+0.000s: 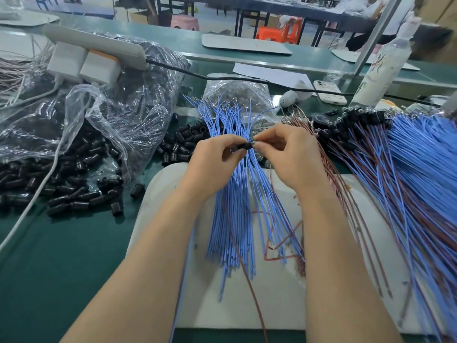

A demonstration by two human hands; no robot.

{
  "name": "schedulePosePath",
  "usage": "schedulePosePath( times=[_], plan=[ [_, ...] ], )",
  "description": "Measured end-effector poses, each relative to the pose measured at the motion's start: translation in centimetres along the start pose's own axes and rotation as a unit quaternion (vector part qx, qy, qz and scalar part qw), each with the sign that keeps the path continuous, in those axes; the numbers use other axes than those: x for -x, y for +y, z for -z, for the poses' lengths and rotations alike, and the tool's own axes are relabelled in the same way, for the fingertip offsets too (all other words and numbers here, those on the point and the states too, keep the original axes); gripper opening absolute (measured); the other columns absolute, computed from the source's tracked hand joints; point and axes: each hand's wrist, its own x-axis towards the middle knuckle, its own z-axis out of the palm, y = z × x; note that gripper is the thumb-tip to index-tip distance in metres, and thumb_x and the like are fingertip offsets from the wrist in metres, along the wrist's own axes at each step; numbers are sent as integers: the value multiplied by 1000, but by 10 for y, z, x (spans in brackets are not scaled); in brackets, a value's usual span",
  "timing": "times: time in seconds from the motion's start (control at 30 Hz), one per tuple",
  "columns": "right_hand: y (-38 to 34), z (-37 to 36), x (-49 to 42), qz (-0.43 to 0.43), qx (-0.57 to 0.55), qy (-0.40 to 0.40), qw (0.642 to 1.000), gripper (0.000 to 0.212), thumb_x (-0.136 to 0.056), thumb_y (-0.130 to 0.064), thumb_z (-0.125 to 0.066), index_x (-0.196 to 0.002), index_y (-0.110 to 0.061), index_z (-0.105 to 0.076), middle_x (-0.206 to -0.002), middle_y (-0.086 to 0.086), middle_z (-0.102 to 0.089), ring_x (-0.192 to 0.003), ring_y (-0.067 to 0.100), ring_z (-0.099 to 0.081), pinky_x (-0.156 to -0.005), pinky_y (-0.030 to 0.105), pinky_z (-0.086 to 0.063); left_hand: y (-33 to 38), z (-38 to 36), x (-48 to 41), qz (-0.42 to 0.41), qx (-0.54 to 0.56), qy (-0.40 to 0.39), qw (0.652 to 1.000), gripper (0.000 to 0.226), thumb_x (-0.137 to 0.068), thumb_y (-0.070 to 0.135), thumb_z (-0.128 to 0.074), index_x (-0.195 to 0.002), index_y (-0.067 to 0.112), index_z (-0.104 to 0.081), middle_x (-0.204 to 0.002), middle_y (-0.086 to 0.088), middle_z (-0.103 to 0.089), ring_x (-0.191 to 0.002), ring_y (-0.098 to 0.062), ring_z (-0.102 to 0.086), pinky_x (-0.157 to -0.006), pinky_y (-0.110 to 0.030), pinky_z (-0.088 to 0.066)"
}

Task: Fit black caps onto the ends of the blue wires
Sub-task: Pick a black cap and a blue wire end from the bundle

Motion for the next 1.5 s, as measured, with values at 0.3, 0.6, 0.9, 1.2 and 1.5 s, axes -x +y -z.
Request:
schedulePosePath(
  times=[0.3,0.6,0.9,1.2,1.5],
  plan=[
    [11,1,-2,-13,-34,-54,998,19,-83,-8,-71,-79,-26,-67,-77,-5,-70,-77,11,-68,-83,32,-56,0,3,0,-22,-60,-16,998,16,-89,13,-63,-102,15,-71,-70,18,-54,-61,1,-46,-60,-7,-35],
    [14,0,-4,-11,-14,-61,998,11,-83,-8,-70,-85,-19,-72,-76,-5,-70,-75,8,-68,-82,33,-57,0,2,0,-22,-69,-31,997,17,-89,12,-61,-102,17,-71,-73,14,-57,-61,5,-47,-60,-3,-34],
    [17,-4,-4,-28,-90,-61,994,21,-84,-8,-69,-79,-29,-69,-74,-9,-71,-73,3,-68,-75,22,-56,1,2,0,-7,-48,-22,999,14,-88,13,-63,-98,15,-72,-67,17,-56,-58,6,-48,-59,-5,-35],
    [16,-11,-2,-120,-249,-41,960,15,-89,-7,-64,-79,-17,-69,-68,-2,-71,-67,9,-68,-70,21,-56,0,3,-1,15,-25,-16,999,14,-89,15,-63,-100,16,-71,-77,4,-65,-58,-1,-46,-57,-7,-33],
    [15,-16,-2,-127,-248,-56,959,9,-88,-11,-66,-81,-15,-70,-72,1,-71,-67,7,-67,-68,19,-54,4,0,0,28,-16,-23,999,11,-87,17,-63,-95,15,-71,-76,5,-66,-55,3,-47,-56,-7,-34]
  ],
)
